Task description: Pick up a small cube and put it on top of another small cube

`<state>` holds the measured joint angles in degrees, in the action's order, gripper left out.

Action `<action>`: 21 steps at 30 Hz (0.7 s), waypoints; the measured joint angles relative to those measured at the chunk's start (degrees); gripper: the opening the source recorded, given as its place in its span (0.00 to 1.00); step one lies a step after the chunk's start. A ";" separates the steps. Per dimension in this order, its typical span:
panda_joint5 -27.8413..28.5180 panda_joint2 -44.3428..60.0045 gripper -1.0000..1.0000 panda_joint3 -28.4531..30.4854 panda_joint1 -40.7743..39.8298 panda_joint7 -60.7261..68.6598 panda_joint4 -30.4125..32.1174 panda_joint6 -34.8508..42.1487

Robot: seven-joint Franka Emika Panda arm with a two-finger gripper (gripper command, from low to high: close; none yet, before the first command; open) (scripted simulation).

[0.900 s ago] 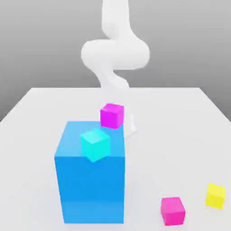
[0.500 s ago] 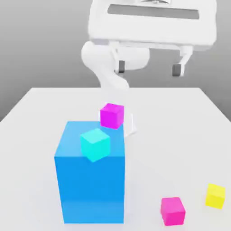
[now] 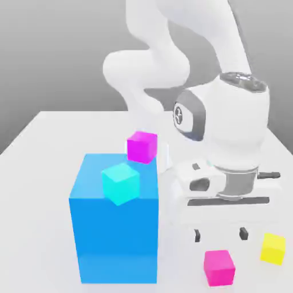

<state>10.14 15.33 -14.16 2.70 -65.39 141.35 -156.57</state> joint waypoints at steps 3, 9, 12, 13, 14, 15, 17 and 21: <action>2.44 6.23 0.50 2.83 2.52 -2.02 -1.07 -4.59; 4.05 9.57 0.00 4.71 4.09 -3.27 -1.76 -7.24; 4.01 9.46 0.00 4.63 4.02 -3.25 -1.73 -7.16; 3.25 8.03 0.00 3.88 3.44 -2.68 -1.42 -6.05; 2.28 6.26 0.00 3.02 2.78 -1.95 -1.03 -4.69; 1.16 4.32 0.00 2.20 2.19 -1.11 -0.60 -3.20; -0.40 0.49 0.00 0.79 1.67 0.42 0.33 -0.63; 3.14 -6.72 0.00 1.70 1.99 0.76 -0.34 5.30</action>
<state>13.28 8.61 -12.46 4.69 -64.63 141.02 -151.27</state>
